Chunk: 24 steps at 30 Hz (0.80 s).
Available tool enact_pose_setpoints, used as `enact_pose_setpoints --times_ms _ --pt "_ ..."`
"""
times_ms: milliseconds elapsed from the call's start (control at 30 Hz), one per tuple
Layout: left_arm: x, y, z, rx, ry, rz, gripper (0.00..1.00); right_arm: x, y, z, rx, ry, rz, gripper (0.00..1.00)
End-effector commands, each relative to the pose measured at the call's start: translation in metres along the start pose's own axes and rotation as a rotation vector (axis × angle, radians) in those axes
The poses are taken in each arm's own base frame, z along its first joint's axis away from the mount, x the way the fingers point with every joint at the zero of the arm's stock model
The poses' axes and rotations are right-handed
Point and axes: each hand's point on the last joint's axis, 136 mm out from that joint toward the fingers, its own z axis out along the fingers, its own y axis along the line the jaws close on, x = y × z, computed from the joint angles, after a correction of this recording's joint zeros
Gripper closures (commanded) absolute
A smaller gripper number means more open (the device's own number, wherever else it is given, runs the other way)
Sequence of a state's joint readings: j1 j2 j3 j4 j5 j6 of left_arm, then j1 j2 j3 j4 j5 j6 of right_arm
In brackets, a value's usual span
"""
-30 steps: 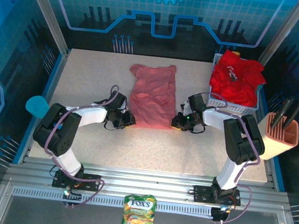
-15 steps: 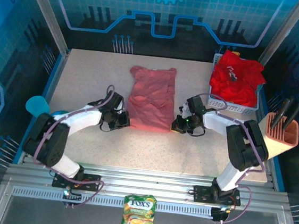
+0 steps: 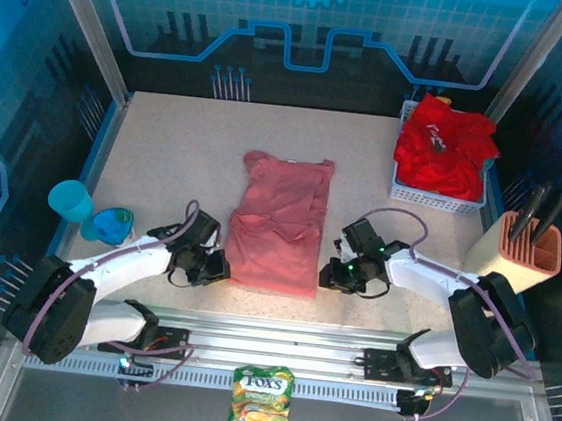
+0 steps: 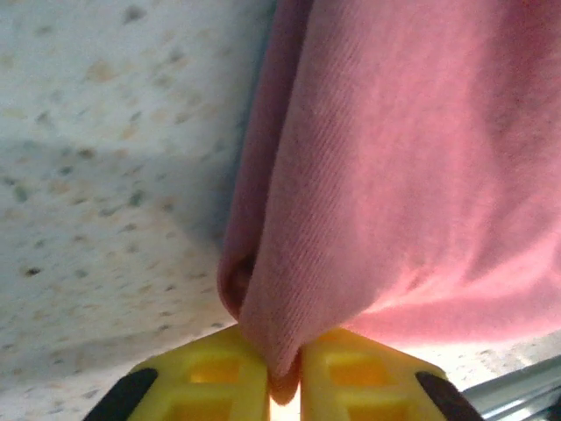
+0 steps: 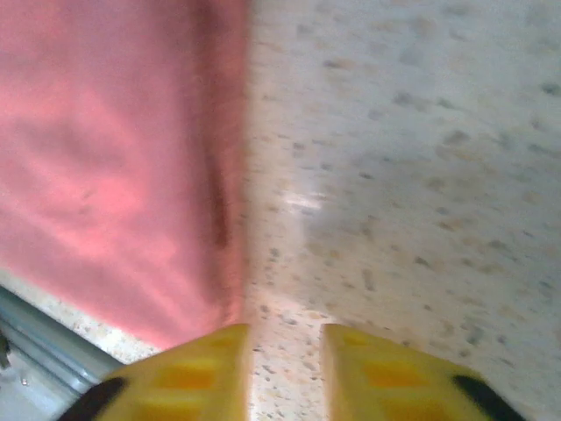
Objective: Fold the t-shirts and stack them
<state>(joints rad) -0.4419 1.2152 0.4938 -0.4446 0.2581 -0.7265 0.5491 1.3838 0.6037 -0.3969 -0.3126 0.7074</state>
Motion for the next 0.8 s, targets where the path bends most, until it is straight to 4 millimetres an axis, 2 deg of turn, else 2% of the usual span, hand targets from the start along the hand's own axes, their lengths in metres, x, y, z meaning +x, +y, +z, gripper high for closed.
enact_pose_setpoints --times_ms 0,67,100,267,333,533,767 --pt "0.008 0.005 -0.003 -0.005 0.011 -0.005 0.68 0.007 -0.013 0.0 0.053 0.004 0.036 0.52" --pt "0.01 0.005 -0.006 0.005 -0.003 0.009 0.46 0.008 -0.012 -0.001 0.046 -0.002 0.043 0.45" --pt "0.01 0.005 -0.007 0.015 -0.012 0.015 0.42 0.008 -0.01 0.0 0.035 -0.006 0.046 0.41" --pt "0.01 -0.007 -0.019 0.075 -0.031 0.031 0.36 0.012 0.012 0.003 0.002 -0.024 0.007 0.36" --pt "0.008 -0.006 -0.021 0.068 -0.047 0.034 0.36 0.016 0.019 0.006 -0.005 -0.022 0.013 0.33" --pt "-0.001 0.006 -0.016 -0.021 -0.038 0.042 0.42 0.021 0.028 0.018 -0.006 -0.017 0.033 0.33" --pt "-0.012 -0.003 -0.007 0.006 -0.054 0.052 0.49 0.027 0.037 0.03 -0.002 0.009 0.052 0.38"
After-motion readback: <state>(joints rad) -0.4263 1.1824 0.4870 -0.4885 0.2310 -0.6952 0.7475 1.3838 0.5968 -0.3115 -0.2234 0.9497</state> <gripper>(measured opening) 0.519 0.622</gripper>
